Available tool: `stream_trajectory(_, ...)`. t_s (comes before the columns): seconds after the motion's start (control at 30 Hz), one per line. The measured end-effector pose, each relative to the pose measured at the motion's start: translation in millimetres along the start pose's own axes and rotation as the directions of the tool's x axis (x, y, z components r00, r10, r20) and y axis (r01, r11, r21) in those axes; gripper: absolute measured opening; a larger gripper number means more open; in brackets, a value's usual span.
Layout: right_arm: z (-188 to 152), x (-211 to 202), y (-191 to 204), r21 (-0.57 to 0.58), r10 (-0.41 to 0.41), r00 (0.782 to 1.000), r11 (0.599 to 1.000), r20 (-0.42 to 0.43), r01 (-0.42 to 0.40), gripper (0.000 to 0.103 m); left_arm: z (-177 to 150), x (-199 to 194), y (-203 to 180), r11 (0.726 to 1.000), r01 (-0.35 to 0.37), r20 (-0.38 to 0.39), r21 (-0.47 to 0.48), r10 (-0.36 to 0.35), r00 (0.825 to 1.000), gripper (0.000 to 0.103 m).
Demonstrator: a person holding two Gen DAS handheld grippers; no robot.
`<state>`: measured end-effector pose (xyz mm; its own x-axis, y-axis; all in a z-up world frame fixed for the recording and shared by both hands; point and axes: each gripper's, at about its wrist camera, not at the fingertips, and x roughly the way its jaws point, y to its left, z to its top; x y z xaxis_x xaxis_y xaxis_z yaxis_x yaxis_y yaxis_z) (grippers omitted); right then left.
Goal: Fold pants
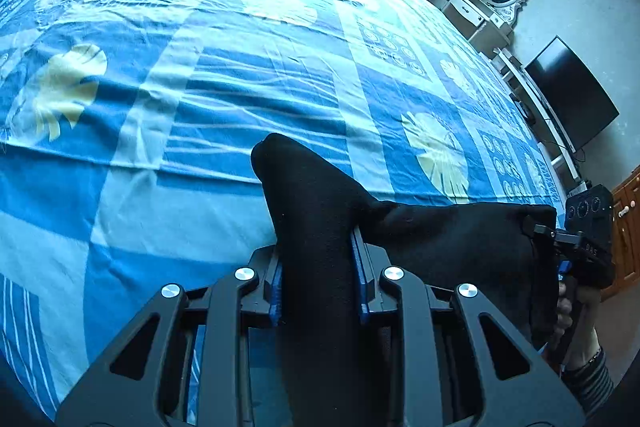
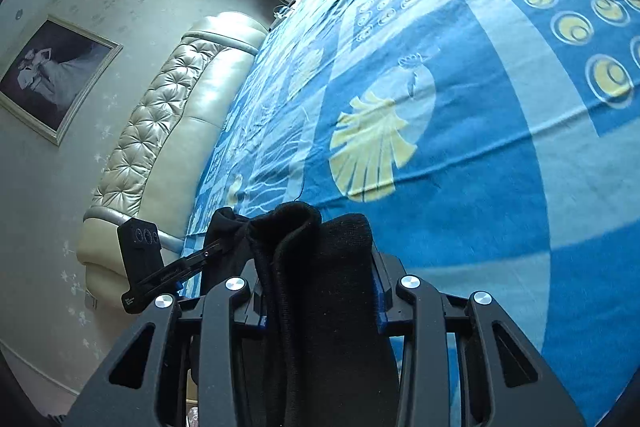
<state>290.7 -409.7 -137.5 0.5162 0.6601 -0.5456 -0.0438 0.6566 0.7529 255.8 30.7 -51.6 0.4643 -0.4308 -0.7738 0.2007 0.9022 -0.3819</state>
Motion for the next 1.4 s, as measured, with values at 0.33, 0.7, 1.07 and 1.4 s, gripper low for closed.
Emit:
stream_trajectory(0.33,38.2,55.2,-25.4,0.069,-0.016,1.000,0.997,0.003,0.016,0.037,39.2,26.9,31.9,0.989,-0.137,0.024,0.058,0.136,0.990,0.032)
stream_trajectory(0.7,30.3,54.2,-42.9,0.098,0.047,0.999,0.994,0.021,-0.049,0.037,31.9,29.8,34.1,0.987,-0.140,0.053,0.076,0.136,0.989,0.039)
stream_trajectory(1.07,26.3,36.9,-43.2,0.127,0.102,0.995,0.986,0.023,-0.104,0.059,21.1,11.7,42.3,0.996,-0.085,0.048,0.014,0.085,0.995,0.065)
stream_trajectory(1.4,-38.0,-15.2,-40.4,0.169,0.119,0.993,0.979,0.005,-0.118,0.070,-66.2,-35.0,69.4,0.937,0.236,0.019,-0.257,-0.240,0.971,0.081)
